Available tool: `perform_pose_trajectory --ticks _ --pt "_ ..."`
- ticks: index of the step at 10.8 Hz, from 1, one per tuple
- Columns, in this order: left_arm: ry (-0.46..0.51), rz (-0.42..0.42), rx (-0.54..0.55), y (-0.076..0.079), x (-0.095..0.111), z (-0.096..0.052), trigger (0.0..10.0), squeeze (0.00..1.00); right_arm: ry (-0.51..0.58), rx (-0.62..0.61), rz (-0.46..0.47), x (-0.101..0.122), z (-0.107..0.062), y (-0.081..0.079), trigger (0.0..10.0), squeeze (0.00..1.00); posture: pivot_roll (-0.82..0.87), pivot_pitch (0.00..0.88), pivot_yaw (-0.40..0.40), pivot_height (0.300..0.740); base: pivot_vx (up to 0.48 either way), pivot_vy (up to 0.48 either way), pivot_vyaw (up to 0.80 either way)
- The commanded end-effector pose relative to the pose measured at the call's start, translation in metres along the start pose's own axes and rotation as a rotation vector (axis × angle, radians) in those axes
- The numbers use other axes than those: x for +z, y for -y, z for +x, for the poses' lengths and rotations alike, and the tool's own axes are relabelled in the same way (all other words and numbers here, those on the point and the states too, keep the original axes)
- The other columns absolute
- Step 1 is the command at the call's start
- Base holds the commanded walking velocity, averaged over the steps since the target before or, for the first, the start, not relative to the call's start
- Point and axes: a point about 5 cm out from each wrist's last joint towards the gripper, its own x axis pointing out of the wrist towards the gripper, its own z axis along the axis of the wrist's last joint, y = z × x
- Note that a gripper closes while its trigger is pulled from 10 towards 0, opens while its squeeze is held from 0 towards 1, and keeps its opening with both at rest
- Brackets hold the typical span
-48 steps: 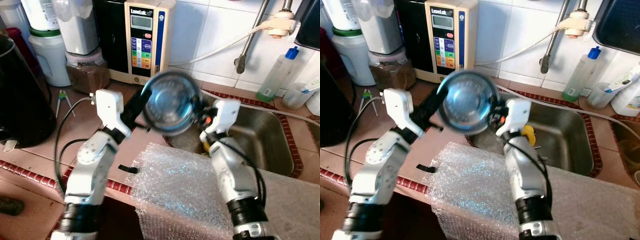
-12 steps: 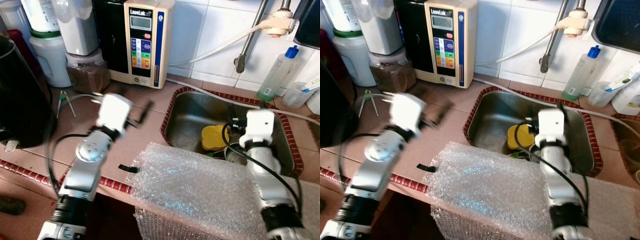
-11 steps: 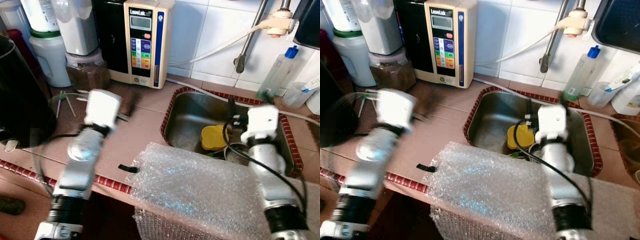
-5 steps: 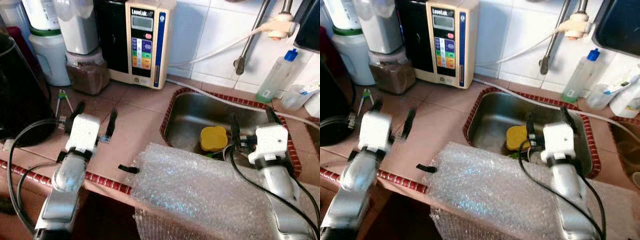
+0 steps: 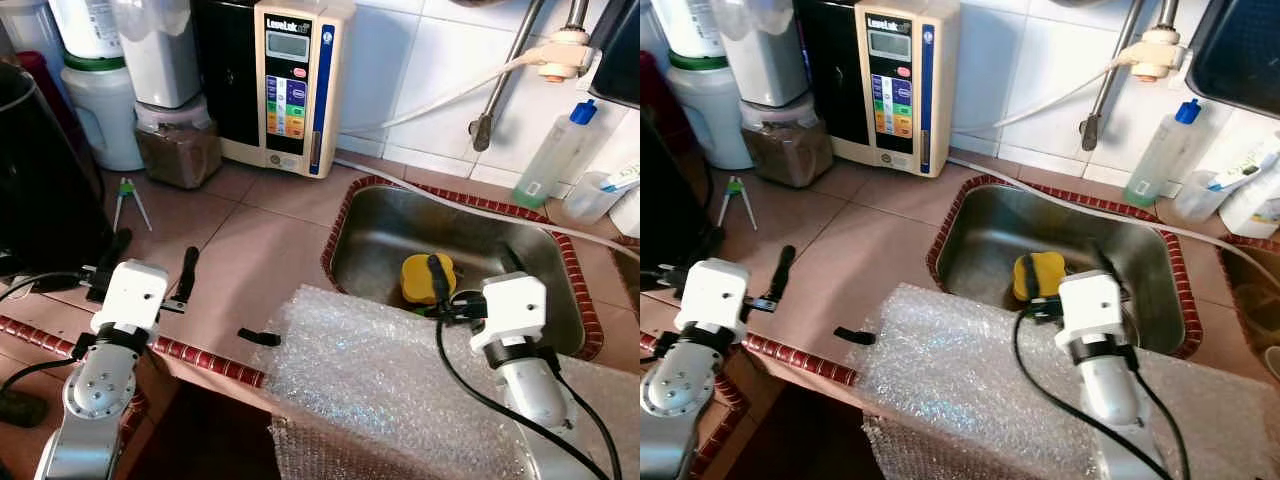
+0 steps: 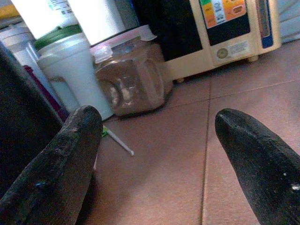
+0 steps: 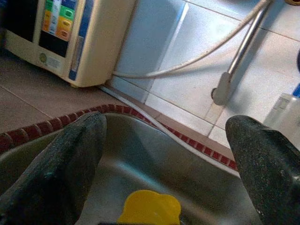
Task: Kitchen organization
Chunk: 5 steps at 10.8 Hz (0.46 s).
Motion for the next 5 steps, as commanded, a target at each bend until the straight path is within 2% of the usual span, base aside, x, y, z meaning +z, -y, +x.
perform_pose_trajectory --ticks 1,3,4,5 --pt "0.01 0.034 0.001 0.002 0.005 -0.004 10.0 0.0 0.015 0.011 -0.005 0.006 0.0 -0.001 10.0 0.56 0.22 0.0 -0.073 0.74 0.0 0.0 0.0" --pt "0.003 0.024 -0.05 0.001 0.005 -0.013 10.0 0.0 0.006 0.018 -0.006 0.006 0.001 -0.002 10.0 0.56 0.23 0.0 -0.084 0.74 0.0 0.0 0.0" --pt "-0.01 0.028 -0.054 -0.002 0.005 -0.015 10.0 0.0 0.001 0.024 -0.004 0.006 0.0 -0.004 10.0 0.56 0.24 0.0 -0.093 0.74 0.0 0.0 0.46" --pt "-0.042 0.038 -0.039 -0.008 0.002 -0.02 10.0 0.0 0.0 0.04 -0.015 0.007 -0.001 -0.007 10.0 0.56 0.24 0.0 -0.087 0.74 0.0 0.0 0.8"
